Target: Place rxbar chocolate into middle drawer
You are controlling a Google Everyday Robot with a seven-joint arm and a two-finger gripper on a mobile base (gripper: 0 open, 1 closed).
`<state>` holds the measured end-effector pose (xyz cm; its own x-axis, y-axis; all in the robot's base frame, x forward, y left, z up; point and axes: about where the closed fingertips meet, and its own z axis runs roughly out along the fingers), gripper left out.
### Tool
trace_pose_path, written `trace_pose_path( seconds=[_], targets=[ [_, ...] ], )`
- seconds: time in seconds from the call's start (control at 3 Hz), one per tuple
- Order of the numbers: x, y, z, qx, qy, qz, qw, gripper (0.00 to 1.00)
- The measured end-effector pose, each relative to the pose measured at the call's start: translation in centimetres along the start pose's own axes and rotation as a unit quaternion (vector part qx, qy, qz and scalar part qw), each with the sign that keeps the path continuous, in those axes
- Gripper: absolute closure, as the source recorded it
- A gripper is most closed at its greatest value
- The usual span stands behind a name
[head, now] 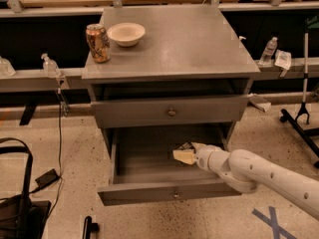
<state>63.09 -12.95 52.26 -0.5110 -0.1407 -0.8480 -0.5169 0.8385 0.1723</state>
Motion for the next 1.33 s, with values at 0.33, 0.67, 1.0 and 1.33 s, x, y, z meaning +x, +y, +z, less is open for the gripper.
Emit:
trace_pose_path(
  seconds=[0.33, 0.67, 1.0, 1.33],
  targets=[
    [1.2, -0.9, 3.8, -0.006, 0.028, 0.002, 0.9996, 1.00],
    [0.8, -1.7, 7.0, -0.001, 0.032, 0.017, 0.9994, 0.77],
    [0.4, -1.8, 8.3, 0.002, 0.032, 0.019, 0.9993, 0.54],
    [-0.1, -1.4, 8.7, 0.011, 0.029, 0.024, 0.9992, 0.31]
  ],
)
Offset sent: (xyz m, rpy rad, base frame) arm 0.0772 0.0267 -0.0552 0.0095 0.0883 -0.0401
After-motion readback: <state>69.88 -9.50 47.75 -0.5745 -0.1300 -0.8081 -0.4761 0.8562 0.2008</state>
